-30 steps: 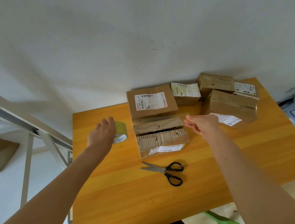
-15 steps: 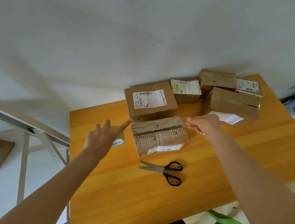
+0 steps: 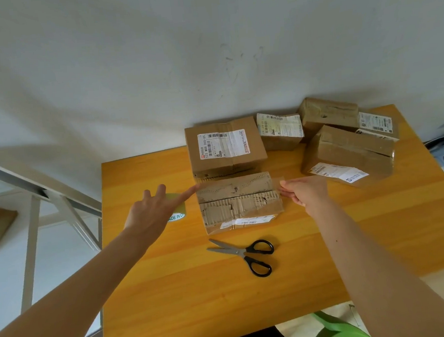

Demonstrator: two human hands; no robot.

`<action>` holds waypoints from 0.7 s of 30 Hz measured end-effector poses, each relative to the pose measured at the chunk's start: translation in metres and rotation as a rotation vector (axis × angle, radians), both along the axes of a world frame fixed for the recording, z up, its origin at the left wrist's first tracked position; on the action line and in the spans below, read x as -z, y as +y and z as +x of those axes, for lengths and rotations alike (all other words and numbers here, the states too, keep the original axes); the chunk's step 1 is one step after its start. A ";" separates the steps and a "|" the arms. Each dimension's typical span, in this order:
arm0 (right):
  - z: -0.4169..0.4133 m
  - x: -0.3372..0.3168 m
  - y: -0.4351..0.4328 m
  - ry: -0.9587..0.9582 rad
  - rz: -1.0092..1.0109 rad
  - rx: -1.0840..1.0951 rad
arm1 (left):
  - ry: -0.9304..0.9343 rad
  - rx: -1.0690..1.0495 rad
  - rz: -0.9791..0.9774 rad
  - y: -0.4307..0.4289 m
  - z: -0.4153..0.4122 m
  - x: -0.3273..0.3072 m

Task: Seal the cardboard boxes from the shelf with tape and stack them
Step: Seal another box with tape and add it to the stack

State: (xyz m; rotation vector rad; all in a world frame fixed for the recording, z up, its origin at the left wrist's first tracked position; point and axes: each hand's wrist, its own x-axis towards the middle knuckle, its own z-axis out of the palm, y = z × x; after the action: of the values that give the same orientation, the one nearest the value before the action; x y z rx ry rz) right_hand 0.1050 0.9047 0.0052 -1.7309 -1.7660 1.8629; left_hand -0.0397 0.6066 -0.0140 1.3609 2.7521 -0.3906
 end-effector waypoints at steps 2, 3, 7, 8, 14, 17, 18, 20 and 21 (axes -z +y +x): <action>0.000 0.004 0.000 -0.008 0.023 -0.007 | -0.014 -0.005 -0.003 -0.001 0.002 0.003; 0.000 0.007 -0.001 -0.016 0.043 -0.016 | -0.022 -0.010 -0.001 -0.002 0.003 0.005; -0.002 0.015 -0.004 -0.047 0.073 -0.016 | -0.038 -0.017 -0.003 -0.002 0.003 0.009; -0.002 0.018 -0.005 -0.056 0.075 -0.017 | -0.042 -0.016 -0.006 -0.002 0.003 0.010; -0.006 0.027 -0.011 -0.103 0.137 -0.046 | -0.048 -0.017 -0.009 -0.001 0.008 0.015; -0.009 0.030 -0.018 -0.163 0.275 -0.151 | -0.052 -0.013 -0.008 -0.001 0.009 0.017; -0.010 0.030 -0.020 -0.192 0.324 -0.196 | -0.051 -0.012 -0.010 -0.002 0.009 0.017; -0.013 0.031 -0.022 -0.224 0.352 -0.258 | -0.048 -0.009 -0.014 -0.002 0.009 0.019; -0.014 0.030 -0.021 -0.243 0.342 -0.282 | -0.049 -0.009 -0.012 -0.003 0.009 0.020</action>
State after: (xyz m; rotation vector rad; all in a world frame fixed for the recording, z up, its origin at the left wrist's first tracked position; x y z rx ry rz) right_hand 0.0908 0.8834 -0.0250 -1.7044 -2.3623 1.3561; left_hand -0.0308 0.6037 -0.0344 1.3366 2.7111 -0.3680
